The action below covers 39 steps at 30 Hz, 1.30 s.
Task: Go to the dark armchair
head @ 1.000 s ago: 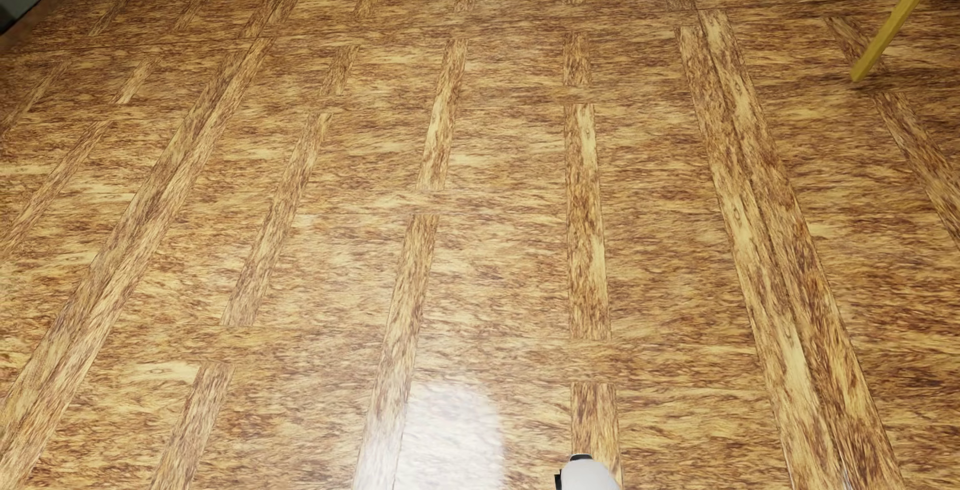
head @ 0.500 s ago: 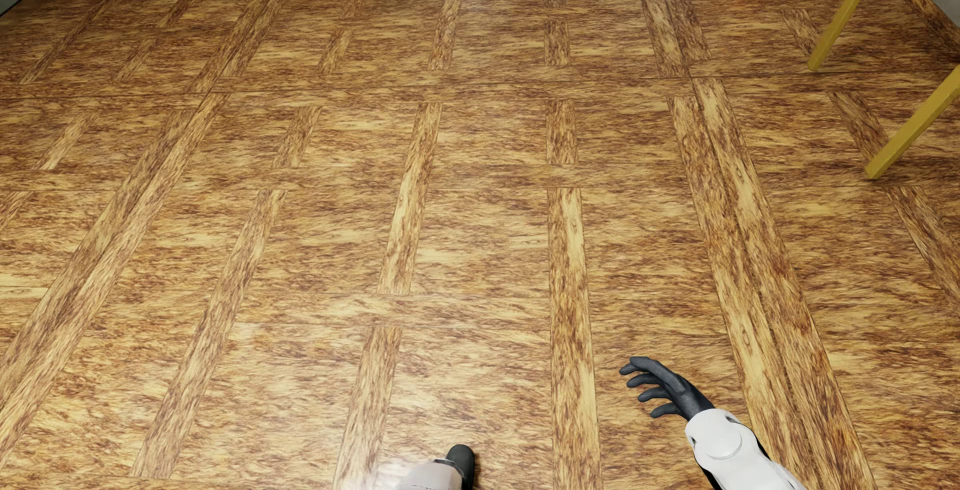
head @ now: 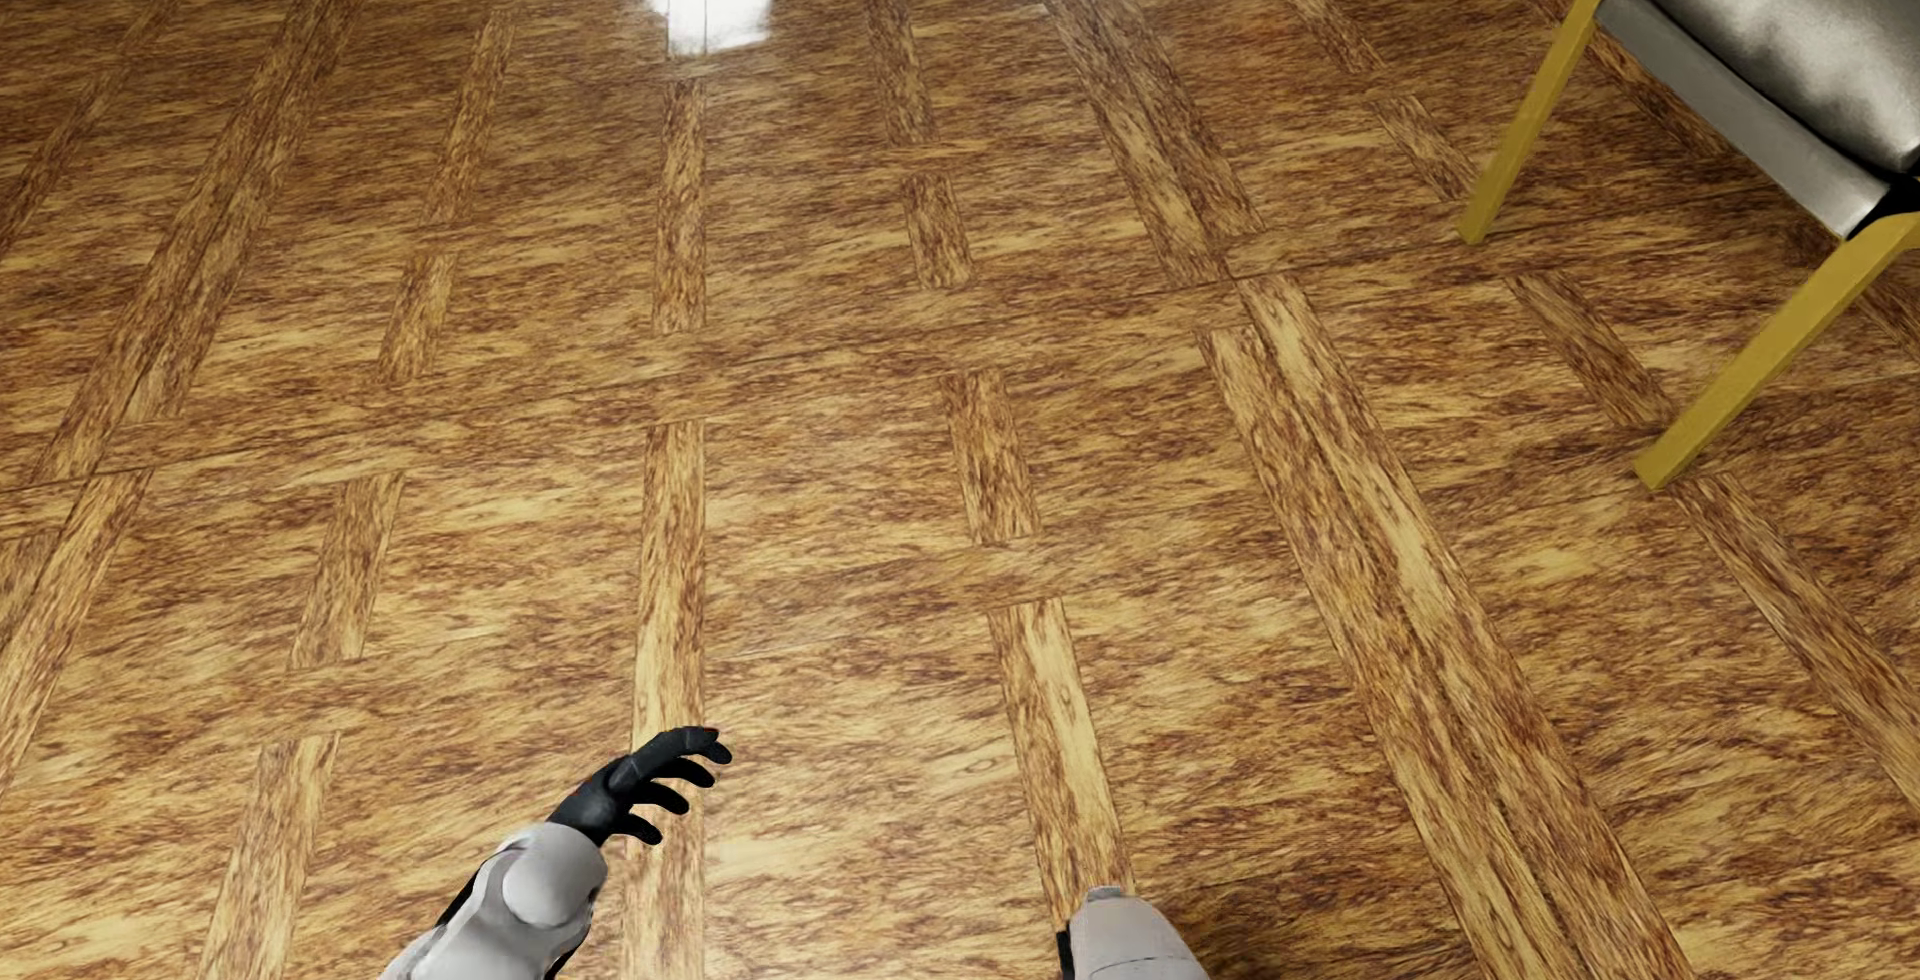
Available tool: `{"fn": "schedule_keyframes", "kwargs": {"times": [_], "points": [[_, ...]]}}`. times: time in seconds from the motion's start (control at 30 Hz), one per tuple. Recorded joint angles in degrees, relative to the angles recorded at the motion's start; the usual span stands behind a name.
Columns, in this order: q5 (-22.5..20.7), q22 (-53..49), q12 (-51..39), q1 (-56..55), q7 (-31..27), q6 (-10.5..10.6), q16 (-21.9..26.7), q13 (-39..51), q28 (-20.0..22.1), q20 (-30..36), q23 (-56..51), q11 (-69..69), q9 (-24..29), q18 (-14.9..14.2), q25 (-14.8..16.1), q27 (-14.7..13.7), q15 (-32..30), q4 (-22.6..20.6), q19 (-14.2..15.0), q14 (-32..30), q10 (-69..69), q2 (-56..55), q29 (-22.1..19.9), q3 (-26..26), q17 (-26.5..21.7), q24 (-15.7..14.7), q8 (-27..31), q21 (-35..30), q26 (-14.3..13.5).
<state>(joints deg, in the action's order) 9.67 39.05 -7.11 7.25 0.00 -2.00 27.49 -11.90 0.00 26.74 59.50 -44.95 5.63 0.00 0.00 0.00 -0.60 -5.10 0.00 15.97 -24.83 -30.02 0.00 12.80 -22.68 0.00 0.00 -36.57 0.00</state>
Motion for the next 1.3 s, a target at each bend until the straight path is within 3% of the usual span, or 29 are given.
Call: {"fn": "schedule_keyframes", "kwargs": {"times": [0.03, 0.07, 0.1, 0.13, 0.17, 0.2, 0.27, 0.33, 0.37, 0.43, 0.5, 0.6, 0.63, 0.67, 0.7, 0.73, 0.77, 0.8, 0.83, 0.87, 0.93, 0.97, 1.0, 1.07, 1.17, 1.3], "points": [[-0.3, -0.9, -0.9, 1.7, 0.0, -0.1, 0.1, 0.0, 0.0, -0.7, 0.6, 6.9, -0.6, 0.0, 0.0, 0.0, -0.7, -0.2, 0.0, 1.7, 0.0, 0.1, 0.0, -0.1, 0.2, 0.0, 0.0, -1.0, 0.0], [0.0, -1.2, -1.7, 3.2, 0.0, -0.3, -0.3, 0.2, 0.0, -0.9, 1.3, 30.5, -1.2, 0.0, 0.0, 0.0, -4.6, -0.1, 0.0, 2.8, -0.2, 1.1, 0.0, -0.3, 0.5, 0.0, 0.0, -2.1, 0.0], [0.8, -1.1, -2.1, 4.4, 0.0, -0.1, -0.9, 0.7, 0.0, -0.6, 2.0, 37.8, -1.5, 0.0, 0.0, 0.0, -6.5, 0.7, 0.0, 2.4, 0.0, 2.2, 0.0, 0.2, 0.8, 0.0, 0.0, -3.4, 0.0], [0.9, -0.8, -1.8, 5.5, 0.0, -0.1, -1.9, 1.7, 0.0, -0.1, 3.0, 18.8, -1.2, 0.0, 0.0, 0.0, -3.4, 1.3, 0.0, 0.4, 0.2, -0.1, 0.0, 0.3, 1.2, 0.0, 0.0, -4.4, 0.0], [0.1, -0.4, -0.4, 6.6, 0.0, 0.0, -2.8, 2.9, 0.0, 0.5, 3.7, 14.3, -1.2, 0.0, 0.0, 0.0, 0.0, 2.2, 0.0, -2.7, -0.5, -2.4, 0.0, 0.3, 1.6, 0.0, 0.0, -5.5, 0.0], [0.1, 0.5, 1.8, 7.2, 0.0, 0.5, -3.8, 3.4, 0.0, 1.9, 3.5, 10.9, -1.7, 0.0, 0.0, 0.0, -1.8, 3.7, 0.0, -7.7, -1.8, -2.5, 0.0, 1.1, 2.0, 0.0, 0.0, -5.0, 0.0], [-1.1, 4.5, 7.3, 3.5, 0.0, 1.3, -5.5, 4.8, 0.0, 6.6, 2.5, 3.1, -1.7, 0.0, 0.0, 0.0, -1.2, 5.9, 0.0, -24.7, -13.5, -1.2, 0.0, -0.5, 2.6, 0.0, 0.0, -2.7, 0.0], [-4.7, 6.1, 12.0, -7.6, 0.0, 2.9, -5.5, 6.5, 0.0, 13.2, -2.8, 4.5, 0.1, 0.0, 0.0, 0.0, 3.1, 8.0, 0.0, -38.0, -36.3, 8.0, 0.0, -3.5, 1.4, 0.0, 0.0, -1.1, 0.0], [-5.9, 6.6, 13.5, -13.3, 0.0, 3.1, -5.6, 7.8, 0.0, 15.2, -4.9, 6.0, 0.5, 0.0, 0.0, 0.0, 4.3, 7.8, 0.0, -38.0, -46.7, 11.8, 0.0, -6.1, 0.6, 0.0, 0.0, 0.6, 0.0], [-6.4, 5.8, 17.3, -22.5, 0.0, 2.2, -5.2, 10.9, 0.0, 15.9, -7.3, 9.8, 1.2, 0.0, 0.0, 0.0, 5.3, 6.0, 0.0, -32.0, -54.7, 19.9, 0.0, -13.1, -1.0, 0.0, 0.0, 3.5, 0.0], [-6.1, 3.7, 21.5, -29.2, 0.0, 1.5, -4.3, 14.4, 0.0, 15.1, -8.5, 12.4, 1.8, 0.0, 0.0, 0.0, 6.3, 5.0, 0.0, -29.3, -48.5, 27.4, 0.0, -19.6, -2.5, 0.0, 0.0, 5.9, 0.0], [-6.2, 3.9, 25.3, -33.3, 0.0, 1.3, -4.6, 20.0, 0.0, 14.9, -10.5, 14.0, 1.9, 0.0, 0.0, 0.0, 11.2, 3.9, 0.0, -38.8, -19.4, 35.8, 0.0, -23.5, -4.0, 0.0, 0.0, 9.4, 0.0], [-6.7, 5.4, 25.3, -32.4, 0.0, 1.5, -5.2, 21.3, 0.0, 15.6, -11.2, 14.7, 1.5, 0.0, 0.0, 0.0, 13.0, 3.4, 0.0, -36.1, -7.8, 38.5, 0.0, -23.3, -4.1, 0.0, 0.0, 10.4, 0.0], [-7.2, 7.0, 25.2, -31.4, 0.0, 1.5, -5.8, 21.7, 0.0, 15.6, -12.4, 15.2, 0.4, 0.0, 0.0, 0.0, 14.4, 3.0, 0.0, -23.1, -3.3, 40.9, 0.0, -23.4, -3.9, 0.0, 0.0, 11.9, 0.0], [-7.4, 7.5, 25.0, -29.3, 0.0, 1.7, -6.1, 21.6, 0.0, 16.2, -14.2, 15.4, -0.2, 0.0, 0.0, 0.0, 15.2, 2.8, 0.0, -17.9, 10.5, 43.1, 0.0, -23.6, -3.5, 0.0, 0.0, 13.2, 0.0], [-7.0, 7.4, 25.0, -28.0, 0.0, 1.8, -6.4, 20.9, 0.0, 16.6, -16.1, 14.9, -0.4, 0.0, 0.0, 0.0, 15.5, 3.0, 0.0, -18.8, 17.0, 44.7, 0.0, -24.3, -3.2, 0.0, 0.0, 13.7, 0.0], [-6.3, 6.4, 24.7, -30.6, 0.0, 1.4, -6.3, 19.9, 0.0, 16.3, -17.9, 13.2, -1.0, 0.0, 0.0, 0.0, 14.8, 2.1, 0.0, -15.8, 5.2, 44.1, 0.0, -24.2, -2.9, 0.0, 0.0, 14.1, 0.0], [-5.1, 5.1, 24.1, -32.4, 0.0, 0.8, -6.0, 18.3, 0.0, 16.2, -19.2, 11.2, -1.4, 0.0, 0.0, 0.0, 12.3, 0.9, 0.0, -20.4, 1.7, 44.0, 0.0, -24.3, -2.6, 0.0, 0.0, 13.7, 0.0], [-3.5, 4.5, 23.2, -33.1, 0.0, 0.0, -5.8, 16.1, 0.0, 15.9, -18.9, 8.3, -1.2, 0.0, 0.0, 0.0, 7.2, -0.4, 0.0, -30.7, -0.3, 44.1, 0.0, -24.3, -1.8, 0.0, 0.0, 13.0, 0.0], [-2.2, 4.5, 21.7, -33.2, 0.0, -1.0, -5.6, 13.8, 0.0, 15.2, -17.0, 2.2, -1.2, 0.0, 0.0, 0.0, 0.3, -1.4, 0.0, -35.1, -3.8, 41.6, 0.0, -23.4, -0.9, 0.0, 0.0, 11.8, 0.0], [0.2, 4.5, 18.0, -28.8, 0.0, -1.8, -4.6, 10.3, 0.0, 12.9, -10.0, -18.0, -1.3, 0.0, 0.0, 0.0, -10.4, -3.1, 0.0, -30.9, -6.3, 30.7, 0.0, -21.6, 0.8, 0.0, 0.0, 6.3, 0.0], [1.2, 4.1, 16.0, -25.2, 0.0, -2.2, -3.9, 9.9, 0.0, 11.2, -6.2, -27.7, -1.2, 0.0, 0.0, 0.0, -8.2, -3.7, 0.0, -27.2, -5.4, 25.0, 0.0, -19.7, 1.4, 0.0, 0.0, 2.8, 0.0], [1.7, 4.1, 14.1, -21.8, 0.0, -2.1, -3.3, 9.3, 0.0, 9.2, -3.3, -35.5, -1.0, 0.0, 0.0, 0.0, -0.1, -3.9, 0.0, -23.7, -4.7, 19.9, 0.0, -17.1, 1.8, 0.0, 0.0, 0.3, 0.0], [1.1, 4.6, 10.5, -13.8, 0.0, -0.8, -2.0, 6.0, 0.0, 5.5, -0.1, -40.2, -1.0, 0.0, 0.0, 0.0, 8.9, -3.2, 0.0, -15.6, -2.1, 11.1, 0.0, -11.0, 1.8, 0.0, 0.0, -1.1, 0.0], [-0.2, 0.7, 6.7, -3.4, 0.0, 1.0, 1.5, 0.2, 0.0, 0.5, -0.8, -25.5, -1.1, 0.0, 0.0, 0.0, 5.0, -0.8, 0.0, -5.1, 0.4, 1.6, 0.0, -2.8, 0.5, 0.0, 0.0, 1.3, 0.0], [-2.1, -4.6, 2.6, 3.4, 0.0, 1.8, 4.1, -3.1, 0.0, -4.3, -0.8, 13.1, -3.0, 0.0, 0.0, 0.0, -3.1, 0.5, 0.0, 1.6, 0.0, -0.1, 0.0, -0.8, -0.4, 0.0, 0.0, -0.2, 0.0]]}}
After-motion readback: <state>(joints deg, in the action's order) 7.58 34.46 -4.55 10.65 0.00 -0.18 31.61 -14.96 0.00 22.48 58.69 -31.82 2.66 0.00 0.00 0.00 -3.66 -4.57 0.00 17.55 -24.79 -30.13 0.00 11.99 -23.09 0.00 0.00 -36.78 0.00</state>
